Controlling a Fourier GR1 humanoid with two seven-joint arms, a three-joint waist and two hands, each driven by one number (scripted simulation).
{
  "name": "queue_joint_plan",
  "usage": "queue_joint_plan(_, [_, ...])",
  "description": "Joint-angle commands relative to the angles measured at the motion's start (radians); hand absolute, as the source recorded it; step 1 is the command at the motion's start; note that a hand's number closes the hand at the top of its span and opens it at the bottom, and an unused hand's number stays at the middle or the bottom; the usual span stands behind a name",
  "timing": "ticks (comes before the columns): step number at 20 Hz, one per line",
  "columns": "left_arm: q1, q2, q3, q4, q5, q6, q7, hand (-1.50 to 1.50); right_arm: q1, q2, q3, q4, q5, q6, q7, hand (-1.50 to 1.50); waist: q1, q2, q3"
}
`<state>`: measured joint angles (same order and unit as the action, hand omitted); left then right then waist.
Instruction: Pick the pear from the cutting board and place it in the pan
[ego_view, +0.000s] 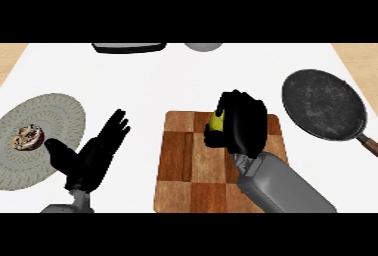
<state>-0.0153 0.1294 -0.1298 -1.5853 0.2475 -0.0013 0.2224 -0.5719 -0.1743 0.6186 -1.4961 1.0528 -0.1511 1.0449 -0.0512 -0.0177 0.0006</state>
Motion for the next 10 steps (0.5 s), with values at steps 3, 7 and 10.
queue_joint_plan(3, [-0.038, -0.01, 0.007, 0.033, 0.001, -0.005, -0.004, 0.0, 0.174, -0.055, -0.125, -0.221, 0.026, -0.203, 0.006, 1.5, 0.018, 0.014, 0.0])
queue_joint_plan(7, [-0.034, -0.046, -0.031, 0.038, -0.032, 0.002, -0.039, 0.0, 0.268, -0.068, -0.22, -0.275, -0.031, -0.252, -0.079, 1.5, 0.036, 0.017, 0.0])
queue_joint_plan(10, [-0.083, -0.021, 0.002, 0.061, -0.024, -0.016, 0.001, 0.0, 0.355, -0.11, -0.267, -0.196, -0.022, -0.305, -0.189, 1.5, 0.045, 0.018, 0.0])
